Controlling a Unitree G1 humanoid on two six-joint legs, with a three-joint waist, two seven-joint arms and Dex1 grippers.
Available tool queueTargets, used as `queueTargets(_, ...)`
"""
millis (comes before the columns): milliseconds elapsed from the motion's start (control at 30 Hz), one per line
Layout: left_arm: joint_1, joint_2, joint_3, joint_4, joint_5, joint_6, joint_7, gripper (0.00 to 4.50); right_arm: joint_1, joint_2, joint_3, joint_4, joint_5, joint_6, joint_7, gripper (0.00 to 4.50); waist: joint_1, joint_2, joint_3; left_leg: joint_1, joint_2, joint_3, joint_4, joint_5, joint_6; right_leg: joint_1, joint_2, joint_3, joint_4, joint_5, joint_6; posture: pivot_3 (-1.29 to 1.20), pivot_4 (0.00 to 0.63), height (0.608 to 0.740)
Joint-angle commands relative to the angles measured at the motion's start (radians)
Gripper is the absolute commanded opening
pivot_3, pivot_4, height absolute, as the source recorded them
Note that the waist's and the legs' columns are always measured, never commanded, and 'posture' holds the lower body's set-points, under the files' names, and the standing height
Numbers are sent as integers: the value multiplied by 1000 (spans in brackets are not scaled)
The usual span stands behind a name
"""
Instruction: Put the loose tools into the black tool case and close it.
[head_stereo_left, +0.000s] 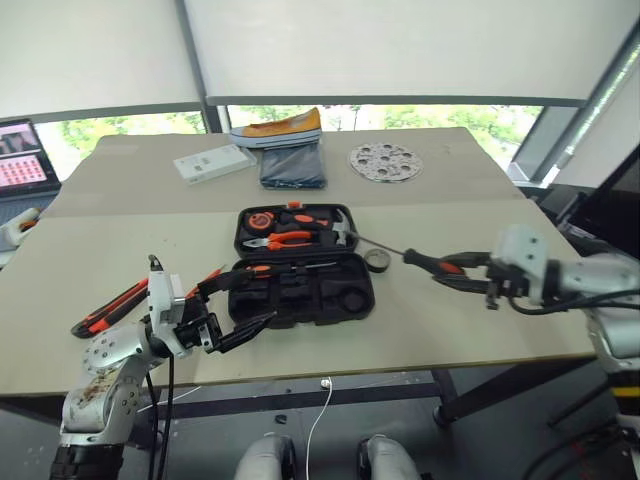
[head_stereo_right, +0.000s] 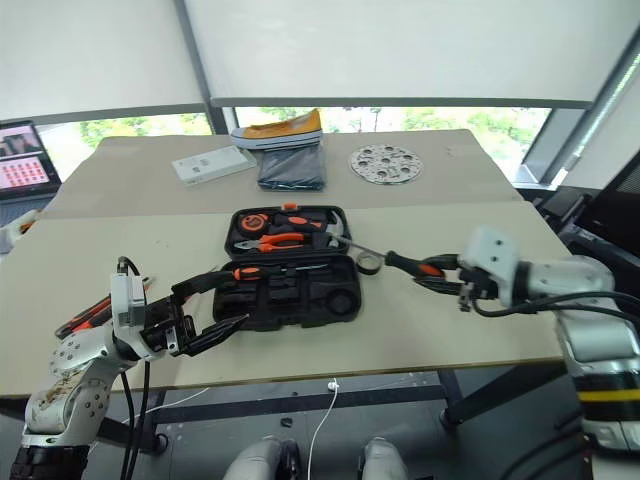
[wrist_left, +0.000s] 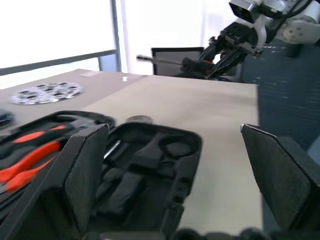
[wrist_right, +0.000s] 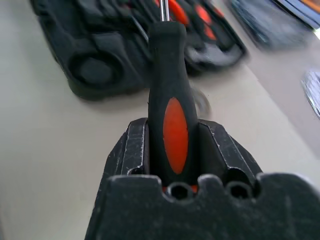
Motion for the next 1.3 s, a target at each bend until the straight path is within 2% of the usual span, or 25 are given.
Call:
queueTargets(33,23,15,42,-12,4,-28,17,4500,-196,94,154,165,-127,-16,45,1011,8,0,0,-3,-1,0,0,0,0,-3,-1,0,1,0,-1,0,150,740)
queueTargets(167,48,22,54,-31,7,-25,34,4500,-354,222,267,386,-234,-70,39,1011,22,-1,0,-16,-2,3,1,-1,-2,-13,-1,1,1,7,-10,0,150,740)
queueTargets(200,51,22,54,-36,7,-24,39,4500,-369,235,278,416,-249,-91,40,1011,24,-1,0,-19,-3,3,2,-1,-2,-12,-1,0,1,10,-5,0,150,740)
queueTargets(333,79,22,56,-66,6,-20,57,4500,-410,278,326,509,-316,-123,35,1011,28,-1,0,-19,-3,4,2,2,-4,-11,-1,0,0,10,-2,0,150,740)
queueTargets(500,102,28,57,-89,4,-15,73,4500,-435,303,337,562,-350,-170,42,1011,24,0,0,-18,-1,5,2,0,-5,-12,1,-1,2,9,1,0,150,740)
queueTargets(800,97,36,54,-93,4,-15,88,4500,-457,356,331,622,-372,-160,30,1011,18,0,0,-15,1,5,2,2,-7,-13,2,-1,4,8,-5,0,150,740)
queueTargets(900,91,38,52,-92,5,-14,93,4500,-471,362,319,659,-372,-188,8,1011,15,0,0,-15,1,5,2,2,-7,-12,2,-1,4,10,-1,0,150,740)
queueTargets(933,90,39,52,-91,5,-14,94,4500,-477,363,317,669,-373,-209,1,2020,14,0,0,-16,1,5,2,2,-7,-12,2,-1,4,10,-1,0,150,740)
queueTargets(1033,88,37,50,-89,8,-17,97,4500,-506,354,282,681,-332,-301,30,2920,14,0,0,-16,1,5,2,2,-7,-12,2,-1,4,10,0,0,150,740)
queueTargets(1200,85,37,54,-78,13,-23,99,4500,-554,324,200,676,-223,-293,171,2920,12,0,1,-17,0,5,2,2,-7,-12,2,-1,3,11,0,0,150,740)
queueTargets(1267,85,37,59,-72,15,-29,99,4500,-545,346,148,636,-132,-174,235,2920,10,0,1,-16,1,5,2,2,-7,-12,2,-1,3,11,0,0,150,740)
queueTargets(1300,85,37,61,-69,17,-32,101,4500,-534,362,133,623,-106,-133,241,2677,7,0,1,-16,1,5,2,2,-7,-12,2,-1,3,11,0,0,150,740)
